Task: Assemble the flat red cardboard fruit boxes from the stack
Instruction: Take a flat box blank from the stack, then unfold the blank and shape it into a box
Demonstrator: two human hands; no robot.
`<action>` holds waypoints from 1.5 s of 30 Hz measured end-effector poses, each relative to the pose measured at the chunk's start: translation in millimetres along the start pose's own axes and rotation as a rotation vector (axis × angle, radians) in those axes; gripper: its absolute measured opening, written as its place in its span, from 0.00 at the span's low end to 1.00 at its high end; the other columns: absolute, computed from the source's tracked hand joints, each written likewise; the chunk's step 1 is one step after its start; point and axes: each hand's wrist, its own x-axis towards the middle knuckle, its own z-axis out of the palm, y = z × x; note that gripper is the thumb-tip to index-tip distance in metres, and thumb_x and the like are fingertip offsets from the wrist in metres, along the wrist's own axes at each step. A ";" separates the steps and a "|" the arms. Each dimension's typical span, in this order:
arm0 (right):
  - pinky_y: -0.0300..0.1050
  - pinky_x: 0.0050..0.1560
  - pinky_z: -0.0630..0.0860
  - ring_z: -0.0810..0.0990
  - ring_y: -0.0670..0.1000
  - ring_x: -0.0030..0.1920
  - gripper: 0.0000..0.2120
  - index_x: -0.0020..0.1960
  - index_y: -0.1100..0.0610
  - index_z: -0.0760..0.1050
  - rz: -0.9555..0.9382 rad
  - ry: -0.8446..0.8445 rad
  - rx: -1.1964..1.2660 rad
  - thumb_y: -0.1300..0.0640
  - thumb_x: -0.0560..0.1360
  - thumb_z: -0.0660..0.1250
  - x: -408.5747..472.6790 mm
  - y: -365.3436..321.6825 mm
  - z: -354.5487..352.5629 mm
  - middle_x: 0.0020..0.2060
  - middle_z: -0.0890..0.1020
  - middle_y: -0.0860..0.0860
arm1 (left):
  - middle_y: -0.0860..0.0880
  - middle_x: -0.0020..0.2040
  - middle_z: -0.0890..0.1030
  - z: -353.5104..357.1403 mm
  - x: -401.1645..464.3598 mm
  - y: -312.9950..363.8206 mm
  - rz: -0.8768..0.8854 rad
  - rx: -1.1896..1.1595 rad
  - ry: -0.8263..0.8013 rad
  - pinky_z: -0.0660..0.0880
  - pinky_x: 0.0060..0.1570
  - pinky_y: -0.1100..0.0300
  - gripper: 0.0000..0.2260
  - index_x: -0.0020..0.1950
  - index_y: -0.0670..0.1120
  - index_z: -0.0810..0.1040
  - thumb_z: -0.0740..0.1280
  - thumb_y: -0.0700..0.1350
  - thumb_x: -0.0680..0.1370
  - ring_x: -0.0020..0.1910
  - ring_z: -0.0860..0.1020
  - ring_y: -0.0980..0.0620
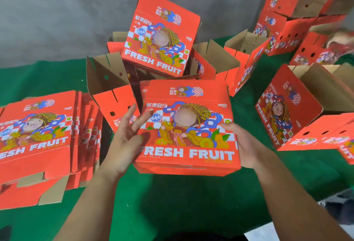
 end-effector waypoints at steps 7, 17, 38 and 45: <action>0.70 0.60 0.78 0.84 0.63 0.62 0.47 0.82 0.43 0.47 -0.082 0.056 0.146 0.46 0.75 0.73 9.4 18.0 7.8 0.67 0.81 0.57 | 0.58 0.49 0.87 22.9 15.3 -19.8 -0.185 0.051 0.273 0.81 0.35 0.62 0.30 0.77 0.57 0.67 0.73 0.40 0.79 0.45 0.87 0.55; 0.64 0.58 0.82 0.85 0.55 0.62 0.65 0.79 0.29 0.40 -0.257 0.053 -0.251 0.46 0.63 0.86 3.3 13.5 -42.0 0.68 0.80 0.48 | 0.57 0.58 0.86 28.8 37.8 -29.0 -0.036 0.431 0.077 0.78 0.62 0.54 0.24 0.67 0.57 0.80 0.62 0.39 0.74 0.57 0.84 0.54; 0.63 0.74 0.69 0.72 0.64 0.73 0.61 0.83 0.49 0.34 -0.317 1.190 -0.113 0.58 0.71 0.79 28.2 27.7 -180.5 0.73 0.71 0.64 | 0.55 0.57 0.86 95.1 36.3 -81.8 -0.263 0.337 -0.093 0.70 0.31 0.70 0.16 0.58 0.55 0.81 0.65 0.34 0.82 0.33 0.74 0.55; 0.53 0.77 0.65 0.69 0.56 0.76 0.26 0.79 0.55 0.67 -0.012 0.806 0.298 0.42 0.85 0.57 72.0 -13.9 -119.6 0.78 0.70 0.52 | 0.56 0.56 0.85 131.0 48.1 -72.0 -0.328 0.290 -0.142 0.73 0.48 0.70 0.14 0.56 0.56 0.81 0.65 0.36 0.82 0.50 0.81 0.57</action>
